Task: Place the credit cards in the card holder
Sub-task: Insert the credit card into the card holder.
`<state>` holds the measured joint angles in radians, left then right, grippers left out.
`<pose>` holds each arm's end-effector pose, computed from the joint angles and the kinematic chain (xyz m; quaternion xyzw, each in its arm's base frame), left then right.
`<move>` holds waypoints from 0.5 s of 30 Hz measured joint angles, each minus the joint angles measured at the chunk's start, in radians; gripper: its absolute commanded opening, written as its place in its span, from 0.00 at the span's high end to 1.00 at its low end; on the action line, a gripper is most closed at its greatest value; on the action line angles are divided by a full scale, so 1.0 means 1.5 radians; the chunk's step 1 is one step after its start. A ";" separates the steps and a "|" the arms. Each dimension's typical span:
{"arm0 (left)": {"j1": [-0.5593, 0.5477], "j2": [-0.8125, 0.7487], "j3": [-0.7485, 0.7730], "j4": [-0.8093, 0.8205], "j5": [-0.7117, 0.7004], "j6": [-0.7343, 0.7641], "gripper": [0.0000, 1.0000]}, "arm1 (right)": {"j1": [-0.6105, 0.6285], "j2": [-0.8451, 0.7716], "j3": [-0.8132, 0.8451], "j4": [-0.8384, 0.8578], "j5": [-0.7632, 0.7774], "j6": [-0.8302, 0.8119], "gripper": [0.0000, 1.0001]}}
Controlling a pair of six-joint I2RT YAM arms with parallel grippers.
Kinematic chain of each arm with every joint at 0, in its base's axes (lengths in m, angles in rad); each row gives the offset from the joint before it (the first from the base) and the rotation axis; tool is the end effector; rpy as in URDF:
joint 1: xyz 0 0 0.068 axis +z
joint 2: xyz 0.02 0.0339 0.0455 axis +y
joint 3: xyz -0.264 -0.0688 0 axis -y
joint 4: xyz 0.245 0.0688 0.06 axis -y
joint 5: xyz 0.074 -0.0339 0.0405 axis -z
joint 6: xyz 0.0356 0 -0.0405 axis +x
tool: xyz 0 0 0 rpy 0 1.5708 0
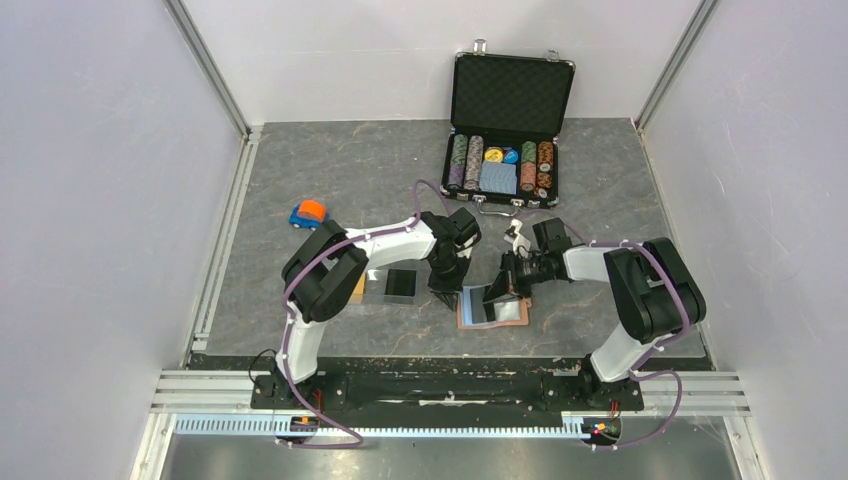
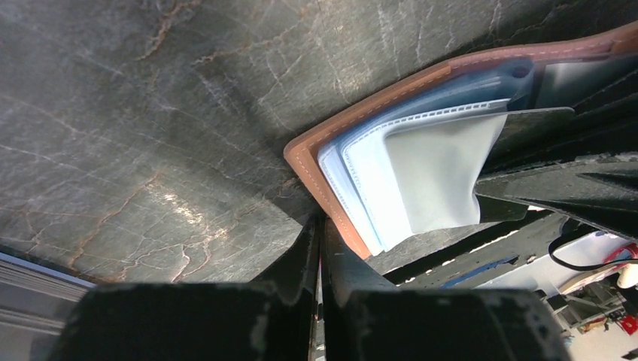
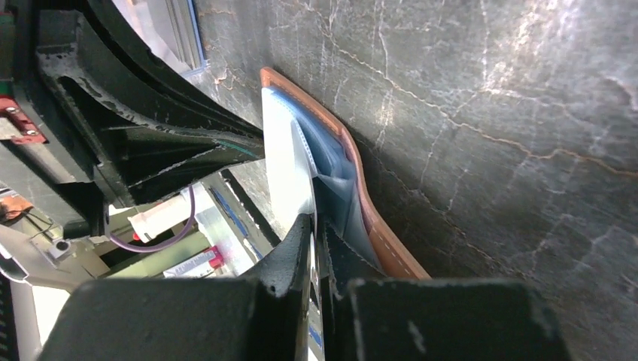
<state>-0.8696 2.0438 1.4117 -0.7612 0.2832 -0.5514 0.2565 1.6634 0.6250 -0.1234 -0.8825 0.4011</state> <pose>0.2456 -0.3063 0.1457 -0.1686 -0.9717 0.1638 0.0252 0.2434 0.0923 0.1071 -0.0225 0.8893 0.4551 0.0388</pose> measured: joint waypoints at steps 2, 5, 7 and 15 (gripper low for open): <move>0.000 0.001 0.001 -0.003 0.002 0.000 0.95 | 0.007 0.000 0.001 -0.002 0.011 0.001 0.83; 0.000 0.002 0.001 -0.005 0.005 0.000 0.95 | 0.017 -0.003 0.013 -0.031 0.039 -0.009 0.69; 0.000 0.002 0.001 -0.005 0.005 0.000 0.95 | 0.023 -0.010 0.024 -0.055 0.057 -0.017 0.61; -0.002 0.006 0.003 0.003 0.023 0.000 0.97 | 0.050 -0.047 0.075 -0.158 0.117 -0.063 0.28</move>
<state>-0.8719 2.0529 1.4158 -0.7570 0.3180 -0.5518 0.3309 1.5929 0.7368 -0.3607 -0.7063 0.3061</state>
